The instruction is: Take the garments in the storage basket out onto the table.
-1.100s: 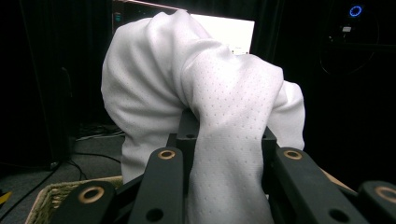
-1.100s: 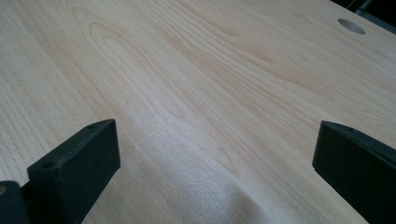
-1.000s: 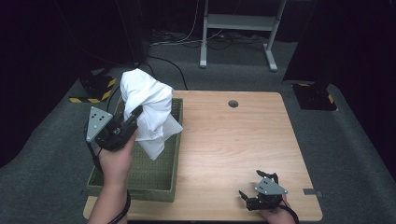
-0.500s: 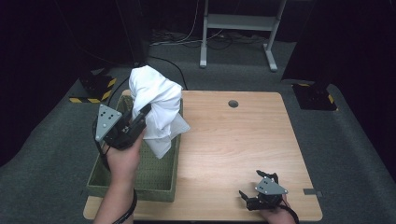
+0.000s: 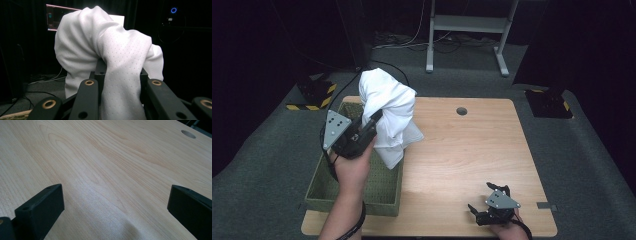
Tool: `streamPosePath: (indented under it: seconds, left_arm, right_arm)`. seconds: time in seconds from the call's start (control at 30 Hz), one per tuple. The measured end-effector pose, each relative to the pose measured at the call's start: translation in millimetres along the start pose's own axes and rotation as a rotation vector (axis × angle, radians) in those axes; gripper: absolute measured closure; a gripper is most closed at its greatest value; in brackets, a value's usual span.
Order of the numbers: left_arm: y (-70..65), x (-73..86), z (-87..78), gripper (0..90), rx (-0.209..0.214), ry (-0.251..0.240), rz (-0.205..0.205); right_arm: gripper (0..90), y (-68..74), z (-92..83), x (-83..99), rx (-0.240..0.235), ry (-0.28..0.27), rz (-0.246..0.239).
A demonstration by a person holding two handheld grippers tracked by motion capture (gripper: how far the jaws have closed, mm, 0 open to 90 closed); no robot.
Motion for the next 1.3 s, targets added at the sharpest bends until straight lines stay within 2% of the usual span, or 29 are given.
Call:
streamPosePath:
  seconds: [1.3]
  left_arm:
    - [-48.2, 18.6, 30.4, 72.9, 0.093, 0.015, -0.03]
  right_arm:
    - [0.2, -0.2, -0.3, -0.2, -0.001, -0.004, 0.004]
Point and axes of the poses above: each handheld gripper's, and its own axes: z roughly forward along the jaws, x roughly out of its underside, y roughly to its left, the point moved 6 cm from there along z, roughly forward along the jaws, and after that the axes turned 15 degrees about -y, right-handed, at the moved point
